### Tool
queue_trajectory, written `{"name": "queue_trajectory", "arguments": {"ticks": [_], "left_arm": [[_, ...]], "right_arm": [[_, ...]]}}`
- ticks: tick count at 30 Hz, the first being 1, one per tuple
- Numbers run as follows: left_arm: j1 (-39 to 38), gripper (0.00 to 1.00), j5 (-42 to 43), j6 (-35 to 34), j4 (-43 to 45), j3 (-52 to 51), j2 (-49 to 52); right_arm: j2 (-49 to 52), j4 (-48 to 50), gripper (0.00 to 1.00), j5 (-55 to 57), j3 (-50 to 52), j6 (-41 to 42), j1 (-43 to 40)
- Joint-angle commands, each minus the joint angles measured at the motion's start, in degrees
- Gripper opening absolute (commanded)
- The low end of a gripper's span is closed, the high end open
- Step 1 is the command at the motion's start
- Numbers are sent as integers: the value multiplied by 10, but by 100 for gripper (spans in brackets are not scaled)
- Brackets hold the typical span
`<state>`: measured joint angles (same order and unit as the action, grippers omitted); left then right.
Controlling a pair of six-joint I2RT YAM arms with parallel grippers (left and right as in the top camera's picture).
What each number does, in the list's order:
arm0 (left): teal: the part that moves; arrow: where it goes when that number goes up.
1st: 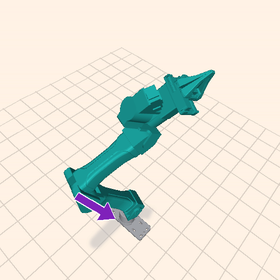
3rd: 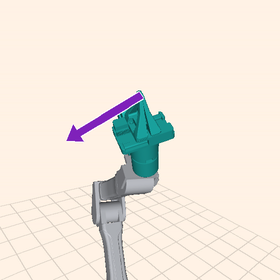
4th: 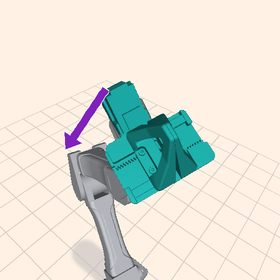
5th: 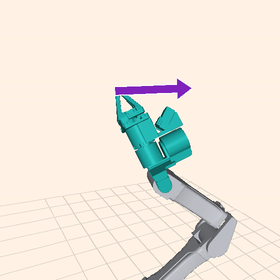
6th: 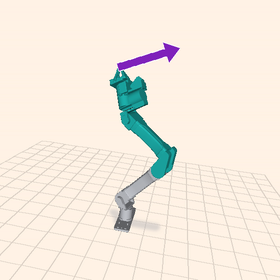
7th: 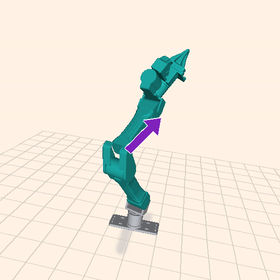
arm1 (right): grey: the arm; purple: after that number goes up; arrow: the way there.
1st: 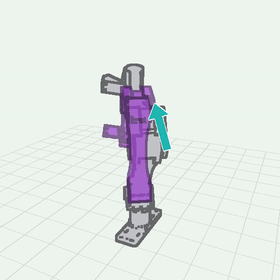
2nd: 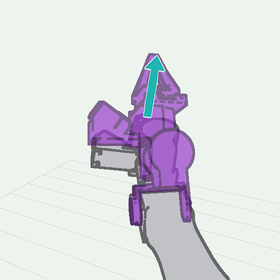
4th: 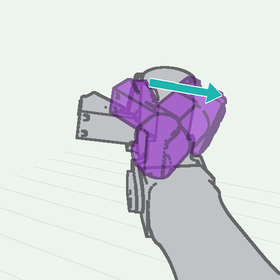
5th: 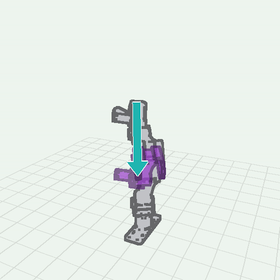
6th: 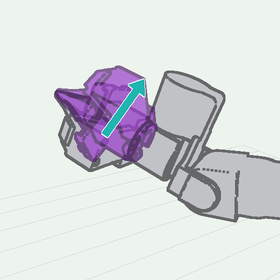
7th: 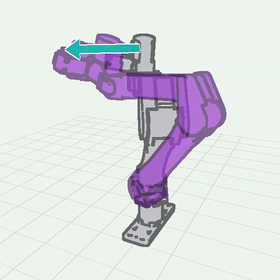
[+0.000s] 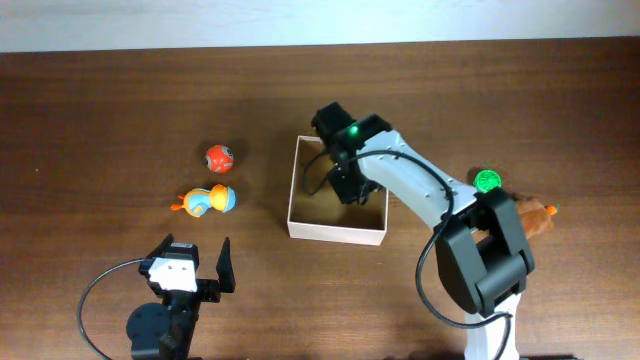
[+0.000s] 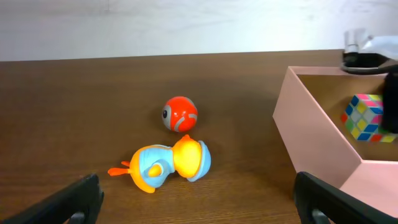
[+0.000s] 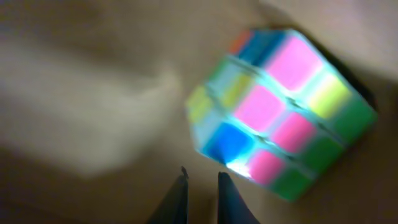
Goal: Pack container
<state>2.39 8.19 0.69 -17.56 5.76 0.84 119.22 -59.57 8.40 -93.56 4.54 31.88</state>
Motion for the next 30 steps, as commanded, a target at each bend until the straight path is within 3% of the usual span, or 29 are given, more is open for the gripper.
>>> {"name": "queue_trajectory", "arguments": {"ticks": [1,13,30], "left_arm": [[4,99,6,11,0,-3,-5],[4,99,6,11,0,-3,-5],[4,99,6,11,0,-3,-5]], "right_arm": [[-7,21,12,-11,2,-12,16],[-7,94,12,-1,2,-29,-4],[-7,91,12,-2,2,-43,-22]]}}
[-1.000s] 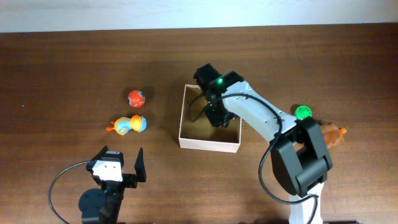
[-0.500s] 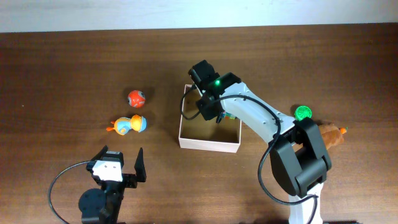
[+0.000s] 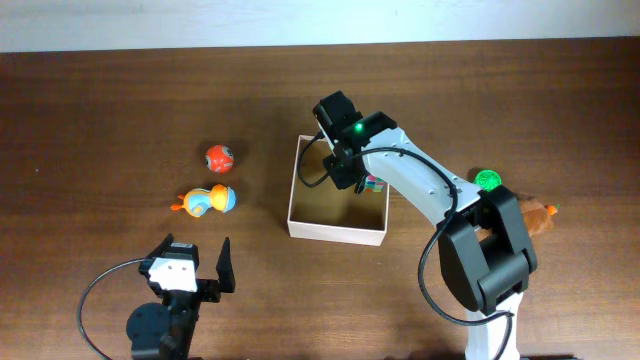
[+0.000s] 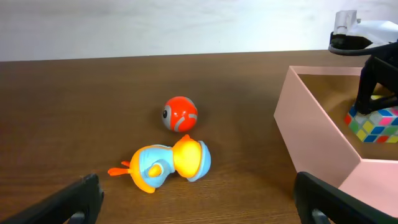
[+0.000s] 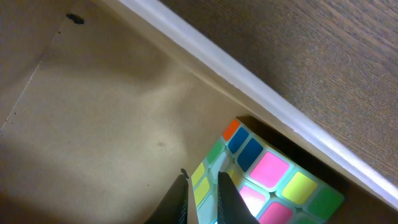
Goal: Pack container
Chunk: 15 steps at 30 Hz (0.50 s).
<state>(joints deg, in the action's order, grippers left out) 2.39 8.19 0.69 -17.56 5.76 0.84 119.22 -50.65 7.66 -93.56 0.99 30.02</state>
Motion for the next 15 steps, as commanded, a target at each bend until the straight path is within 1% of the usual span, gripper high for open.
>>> {"name": "queue_trajectory", "arguments": {"ticks": [1,3,4,6,9,11,15], "left_arm": [[4,99,6,11,0,-3,-5],[4,99,6,11,0,-3,-5],[4,99,6,11,0,-3,-5],[4,99,6,11,0,-3,-5],[4,99,6,11,0,-3,-5],[4,99,6,11,0,-3,-5],[4,99,6,11,0,-3,-5]], "right_arm": [[-7,4,12,5,2,-8,-3],[-7,-2,17,-6,-12,-8,-3],[-7,-12,23,-19,-23,-9,-2],[-8,-39,29,-43,-56,-17,3],[-12,-87,36,-44,-122,-17,19],[-14,-122,47,-44,-172,-17,31],[-15,-188,62,-38,-270,-22,50]]}}
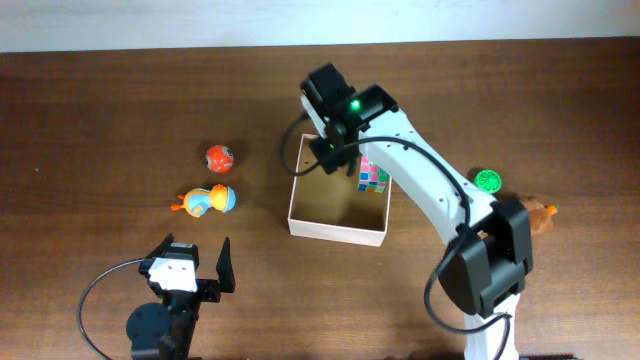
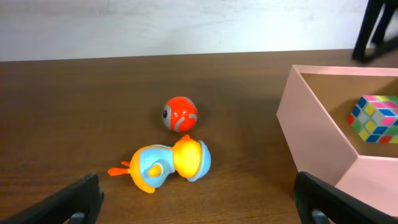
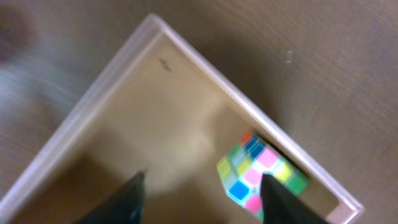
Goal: Pack container
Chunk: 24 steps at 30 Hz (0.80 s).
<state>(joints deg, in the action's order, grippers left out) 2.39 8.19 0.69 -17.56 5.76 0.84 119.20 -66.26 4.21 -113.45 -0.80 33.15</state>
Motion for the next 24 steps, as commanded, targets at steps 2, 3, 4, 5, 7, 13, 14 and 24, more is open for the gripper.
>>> {"name": "queue_trajectory", "arguments": {"ticks": [2,3,4,5,7,13,14,24], "left_arm": [[4,99,6,11,0,-3,-5],[4,99,6,11,0,-3,-5],[4,99,6,11,0,-3,-5],[4,99,6,11,0,-3,-5],[4,99,6,11,0,-3,-5],[4,99,6,11,0,-3,-5],[4,99,6,11,0,-3,-5],[4,99,6,11,0,-3,-5]], "right_arm": [[-15,-70,63,16,-111,27,17],[-15,-89,63,29,-128,50,12],[-16,-110,63,42,-144,74,4],[-16,-128,62,53,-157,95,-5],[-17,-160,62,76,-177,137,-29],[-22,-255,63,81,-184,207,-174],[-22,-266,63,80,-184,217,-194],[-26,-310,68,55,-169,278,-321]]}}
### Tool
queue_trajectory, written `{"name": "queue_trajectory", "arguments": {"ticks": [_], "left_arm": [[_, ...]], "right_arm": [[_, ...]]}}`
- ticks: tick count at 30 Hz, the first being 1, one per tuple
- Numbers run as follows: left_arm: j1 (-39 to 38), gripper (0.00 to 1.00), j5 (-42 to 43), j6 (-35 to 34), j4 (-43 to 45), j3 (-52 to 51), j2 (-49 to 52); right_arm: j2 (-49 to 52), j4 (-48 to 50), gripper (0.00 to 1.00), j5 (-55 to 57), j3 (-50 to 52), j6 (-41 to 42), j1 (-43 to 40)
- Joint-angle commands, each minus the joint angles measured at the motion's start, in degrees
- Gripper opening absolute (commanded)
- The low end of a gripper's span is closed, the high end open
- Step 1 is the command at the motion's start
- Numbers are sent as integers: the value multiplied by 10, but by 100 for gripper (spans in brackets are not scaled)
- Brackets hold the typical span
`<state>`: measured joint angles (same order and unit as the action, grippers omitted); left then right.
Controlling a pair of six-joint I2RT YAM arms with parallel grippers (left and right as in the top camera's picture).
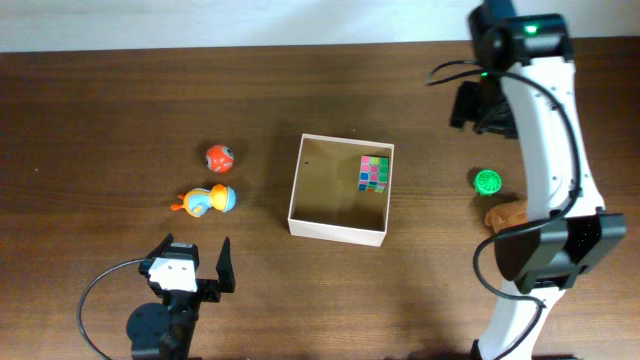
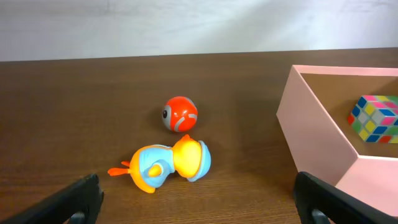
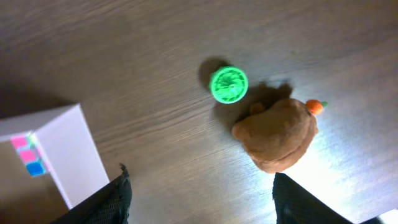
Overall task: Pack container
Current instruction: 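Move the right gripper right over the brown plush toy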
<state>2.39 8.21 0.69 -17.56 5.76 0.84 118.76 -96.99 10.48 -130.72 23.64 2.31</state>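
Note:
The pale pink box [image 1: 336, 226] stands mid-table with the multicoloured cube [image 1: 374, 172] lying in its far right corner. My right gripper [image 1: 483, 112] hangs open high over the table's right side, above the green ball [image 3: 228, 84] and the brown plush toy [image 3: 277, 134]; nothing is between its fingers. At the near left edge my left gripper [image 1: 196, 247] is open and empty. In front of it are the orange-and-blue duck [image 2: 165, 165] and the red ball [image 2: 180, 114], both left of the box [image 2: 311, 134].
The green ball [image 1: 487, 181] and the plush [image 1: 505, 213] lie close together right of the box. The white wall runs along the table's far edge. Bare wood lies between the duck [image 1: 205, 201] and the box.
My right gripper has left the spot above the box's far left corner and now hangs over the green ball and plush at the right. The cube stays in the box.
My right gripper was down inside the box with its jaws nearly closed beside the cube. Then it was still there, with the cube against the far right wall. Later it was open above the box, and now it is out at the right. The left arm never moved.

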Motion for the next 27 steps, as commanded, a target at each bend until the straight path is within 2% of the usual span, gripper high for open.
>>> {"name": "queue_trajectory", "arguments": {"ticks": [1,9,17,22,27], "left_arm": [[4,99,6,11,0,-3,-5],[4,99,6,11,0,-3,-5],[4,99,6,11,0,-3,-5],[4,99,6,11,0,-3,-5],[4,99,6,11,0,-3,-5]], "right_arm": [[-21,-1,68,-8,7,40,-17],[-26,64,68,50,103,108,-23],[-87,236,68,31,340,83,-23],[-175,309,68,20,486,89,-23],[-295,329,68,27,557,115,-24]]}}
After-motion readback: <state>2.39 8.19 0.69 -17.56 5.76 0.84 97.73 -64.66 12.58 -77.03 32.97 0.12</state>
